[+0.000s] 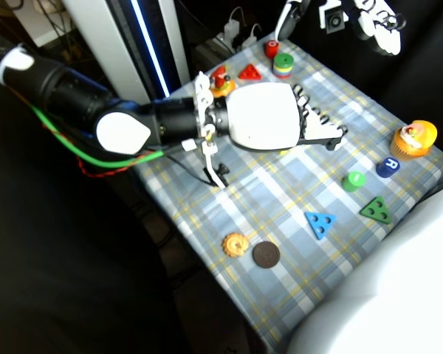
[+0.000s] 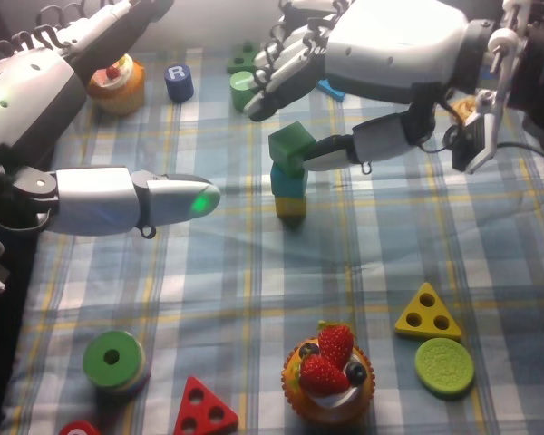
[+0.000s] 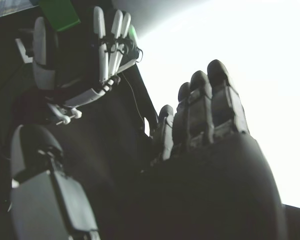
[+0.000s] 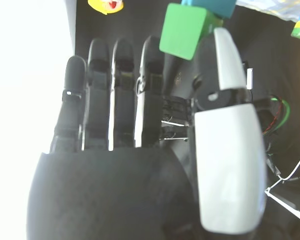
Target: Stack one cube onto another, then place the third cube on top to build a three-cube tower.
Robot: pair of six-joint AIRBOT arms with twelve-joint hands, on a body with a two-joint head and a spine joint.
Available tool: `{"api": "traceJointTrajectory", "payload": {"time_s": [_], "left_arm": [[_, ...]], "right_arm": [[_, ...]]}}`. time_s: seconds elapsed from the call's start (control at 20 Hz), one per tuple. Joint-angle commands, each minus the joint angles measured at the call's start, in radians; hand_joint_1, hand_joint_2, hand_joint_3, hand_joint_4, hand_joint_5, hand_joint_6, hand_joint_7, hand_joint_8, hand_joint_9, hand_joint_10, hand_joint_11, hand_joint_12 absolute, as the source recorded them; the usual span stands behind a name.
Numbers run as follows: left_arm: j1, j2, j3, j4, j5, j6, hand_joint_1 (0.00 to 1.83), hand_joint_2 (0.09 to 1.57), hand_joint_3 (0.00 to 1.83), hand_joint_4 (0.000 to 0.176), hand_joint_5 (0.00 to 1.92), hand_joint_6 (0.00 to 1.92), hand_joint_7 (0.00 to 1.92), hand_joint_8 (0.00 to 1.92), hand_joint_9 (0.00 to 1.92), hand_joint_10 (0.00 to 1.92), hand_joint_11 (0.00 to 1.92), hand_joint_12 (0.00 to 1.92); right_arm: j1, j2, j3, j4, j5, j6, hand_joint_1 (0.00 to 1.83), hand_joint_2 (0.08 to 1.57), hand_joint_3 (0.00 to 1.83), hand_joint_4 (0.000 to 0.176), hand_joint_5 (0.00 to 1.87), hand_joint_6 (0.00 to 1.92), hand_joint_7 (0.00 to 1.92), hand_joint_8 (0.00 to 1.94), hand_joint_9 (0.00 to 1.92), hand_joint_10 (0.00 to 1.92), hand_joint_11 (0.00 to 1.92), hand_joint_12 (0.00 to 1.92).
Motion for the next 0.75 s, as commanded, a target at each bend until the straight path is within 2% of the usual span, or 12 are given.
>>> {"api": "traceJointTrajectory", "payload": {"time_s": [0.0,0.1,0.2,0.25,0.3,0.35,0.4,0.45,0.5,0.6,0.65,0.7], "left_arm": [[-0.011,0.005,0.003,0.024,-0.122,-0.004,0.65,0.75,0.00,0.176,0.04,0.00,0.07,0.00,0.09,0.00,0.00,0.36],[-0.009,0.013,0.003,0.032,-0.134,-0.030,0.62,0.74,0.00,0.176,0.04,0.00,0.07,0.00,0.08,0.00,0.00,0.28],[-0.004,0.036,0.020,0.066,-0.168,-0.182,0.68,0.73,0.00,0.166,0.03,0.00,0.07,0.00,0.03,0.00,0.00,0.09],[0.003,0.042,0.034,0.081,-0.185,-0.266,0.63,0.74,0.00,0.174,0.00,0.00,0.04,0.00,0.01,0.00,0.01,0.07],[0.018,0.048,0.060,0.108,-0.214,-0.408,0.60,0.75,0.00,0.176,0.00,0.00,0.01,0.00,0.00,0.00,0.00,0.04],[0.036,0.050,0.092,0.139,-0.250,-0.562,0.64,0.72,0.00,0.176,0.00,0.00,0.06,0.01,0.02,0.01,0.00,0.01],[0.047,0.052,0.106,0.157,-0.277,-0.652,0.65,0.71,0.00,0.176,0.00,0.00,0.08,0.02,0.03,0.01,0.01,0.00],[0.069,0.057,0.123,0.186,-0.341,-0.795,0.68,0.70,0.00,0.176,0.00,0.00,0.05,0.00,0.02,0.00,0.00,0.00],[0.090,0.062,0.127,0.198,-0.392,-0.861,0.66,0.70,0.00,0.176,0.00,0.00,0.07,0.01,0.05,0.01,0.00,0.00],[0.136,0.064,0.132,0.220,-0.499,-0.963,0.54,0.75,0.00,0.176,0.01,0.00,0.19,0.01,0.22,0.02,0.19,0.09],[0.152,0.061,0.138,0.239,-0.540,-1.013,0.57,0.84,0.01,0.159,0.03,0.00,0.23,0.00,0.26,0.01,0.23,0.14],[0.159,0.058,0.142,0.248,-0.567,-1.040,0.49,0.98,0.02,0.135,0.01,0.00,0.21,0.00,0.23,0.00,0.14,0.10]], "right_arm": [[0.006,0.023,-0.009,0.046,0.111,0.006,0.81,1.17,0.01,0.000,0.51,0.00,0.43,0.00,0.36,0.00,0.00,0.91],[-0.003,0.081,-0.040,0.071,0.154,0.006,0.63,1.20,0.00,0.000,0.25,0.00,0.24,0.00,0.18,0.00,0.00,0.45],[-0.051,0.150,-0.070,0.160,0.245,0.000,0.38,1.18,0.00,0.004,0.09,0.00,0.10,0.00,0.07,0.00,0.00,0.07],[-0.074,0.177,-0.085,0.207,0.279,-0.014,0.29,1.12,0.00,0.098,0.03,0.00,0.06,0.00,0.02,0.00,0.00,0.01],[-0.116,0.219,-0.115,0.291,0.348,-0.062,0.31,1.12,0.00,0.124,0.02,0.00,0.05,0.00,0.01,0.00,0.00,0.00],[-0.168,0.267,-0.156,0.377,0.428,-0.115,0.27,1.15,0.00,0.118,0.02,0.00,0.04,0.00,0.00,0.00,0.00,0.00],[-0.197,0.297,-0.185,0.425,0.479,-0.147,0.21,1.15,0.00,0.072,0.03,0.01,0.08,0.01,0.04,0.01,0.00,0.00],[-0.247,0.349,-0.241,0.501,0.571,-0.207,0.21,1.17,0.01,0.080,0.03,0.00,0.09,0.01,0.04,0.01,0.00,0.00],[-0.280,0.378,-0.276,0.543,0.637,-0.247,0.30,1.22,0.02,0.073,0.04,0.01,0.11,0.02,0.07,0.02,0.00,0.00],[-0.358,0.414,-0.330,0.632,0.791,-0.319,0.44,1.21,0.00,0.017,0.13,0.00,0.23,0.01,0.23,0.02,0.15,0.09],[-0.400,0.417,-0.347,0.672,0.889,-0.344,0.49,1.17,0.00,0.007,0.17,0.00,0.29,0.01,0.31,0.02,0.21,0.13],[-0.422,0.417,-0.355,0.685,0.929,-0.354,0.65,1.18,0.00,0.019,0.16,0.00,0.33,0.01,0.34,0.01,0.22,0.13]]}}
